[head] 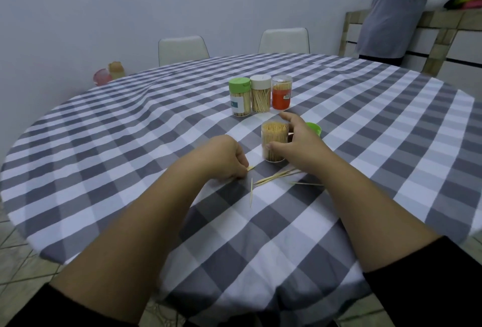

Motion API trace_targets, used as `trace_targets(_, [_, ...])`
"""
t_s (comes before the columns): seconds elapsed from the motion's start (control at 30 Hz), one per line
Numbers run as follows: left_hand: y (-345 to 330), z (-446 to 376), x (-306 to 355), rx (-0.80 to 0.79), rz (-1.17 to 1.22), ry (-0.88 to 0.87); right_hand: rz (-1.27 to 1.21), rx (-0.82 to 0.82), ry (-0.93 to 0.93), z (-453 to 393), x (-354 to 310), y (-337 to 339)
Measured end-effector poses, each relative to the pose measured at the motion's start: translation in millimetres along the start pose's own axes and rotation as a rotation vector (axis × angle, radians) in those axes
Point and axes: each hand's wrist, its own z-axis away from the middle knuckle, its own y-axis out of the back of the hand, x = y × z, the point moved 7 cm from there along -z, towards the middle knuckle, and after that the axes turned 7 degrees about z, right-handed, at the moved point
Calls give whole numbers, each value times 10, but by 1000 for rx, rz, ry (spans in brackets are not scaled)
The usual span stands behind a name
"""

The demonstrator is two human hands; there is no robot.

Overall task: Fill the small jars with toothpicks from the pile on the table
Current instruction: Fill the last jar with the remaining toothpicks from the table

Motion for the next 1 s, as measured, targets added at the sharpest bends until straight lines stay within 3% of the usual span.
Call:
trace_targets(0.33, [-256,-94,363,-1,25,-81,79,23,6,54,135,192])
trace_targets(0.53, [-103,23,283,-8,-45,-64,-87,34,-25,114,272,190])
trace_targets(0.73, [-135,248,114,-211,-280,26,-112,27,-30,124,292,193])
trace_targets(1.0, [-212,137,306,-41,-168,-43,-115,36,-26,129,303,185])
